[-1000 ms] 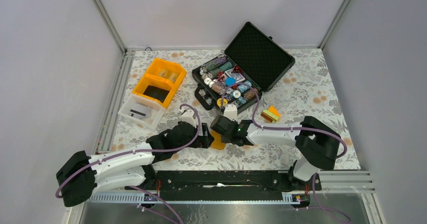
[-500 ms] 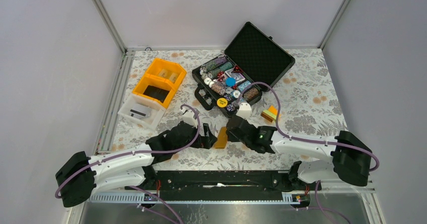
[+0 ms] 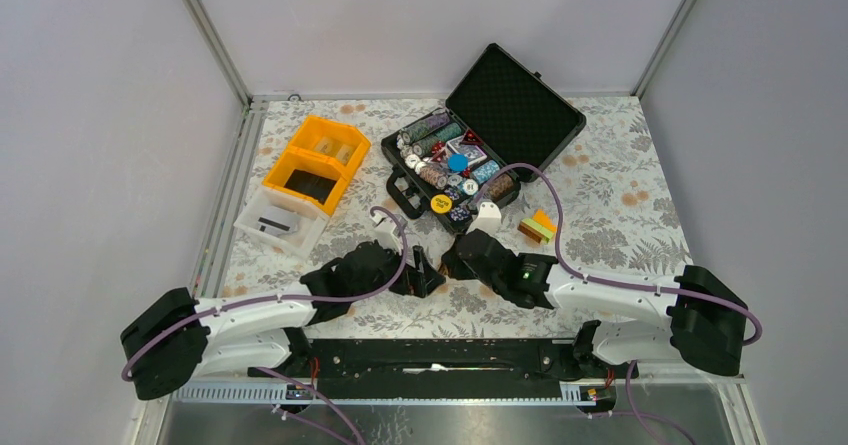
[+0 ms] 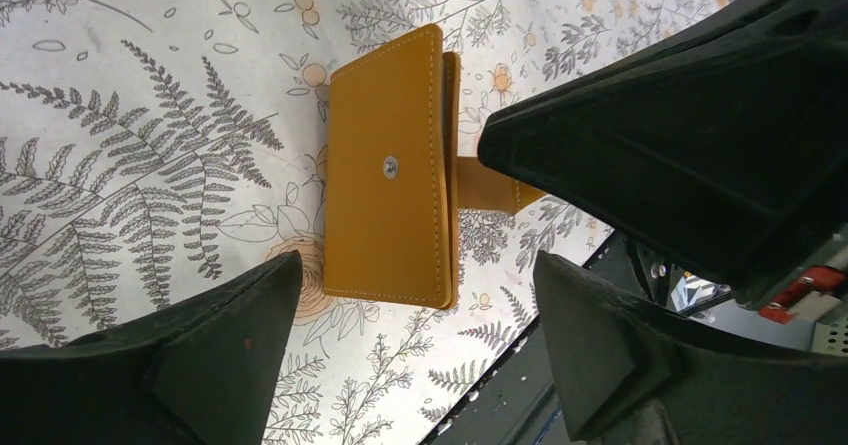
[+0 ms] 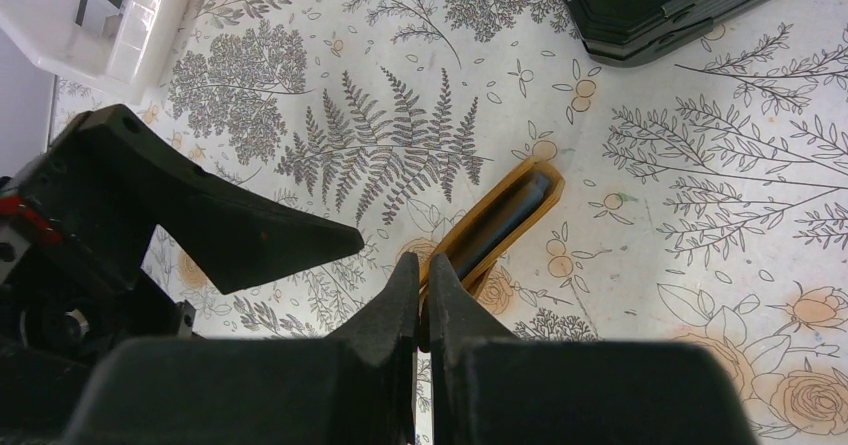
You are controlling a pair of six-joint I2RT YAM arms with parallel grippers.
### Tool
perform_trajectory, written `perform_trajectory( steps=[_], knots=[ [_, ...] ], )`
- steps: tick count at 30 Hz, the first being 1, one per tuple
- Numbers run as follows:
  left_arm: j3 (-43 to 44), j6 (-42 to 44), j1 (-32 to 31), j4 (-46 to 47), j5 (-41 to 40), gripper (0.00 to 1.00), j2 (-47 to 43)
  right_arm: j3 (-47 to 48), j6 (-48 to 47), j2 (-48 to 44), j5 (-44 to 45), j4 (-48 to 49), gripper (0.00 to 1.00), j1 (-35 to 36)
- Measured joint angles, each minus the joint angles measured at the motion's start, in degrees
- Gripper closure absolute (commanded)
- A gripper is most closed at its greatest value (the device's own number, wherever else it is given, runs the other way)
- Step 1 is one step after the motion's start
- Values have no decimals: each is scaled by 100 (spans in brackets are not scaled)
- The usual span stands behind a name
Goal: Put the credit cards into the card holder
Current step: Open the card holder at the center of the board.
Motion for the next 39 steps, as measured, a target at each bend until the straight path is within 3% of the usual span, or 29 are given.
perform_trajectory(
  steps=[13, 36, 39],
  knots=[
    [116, 173, -7, -282, -98, 40, 286, -33, 0, 0, -13, 39, 100, 0],
    [208, 280, -17, -321, -190, 49, 553, -48, -7, 0, -57, 70, 100, 0],
    [212, 289, -24, -323, -192, 68, 658, -76, -7, 0, -59, 79, 100, 0]
  ],
)
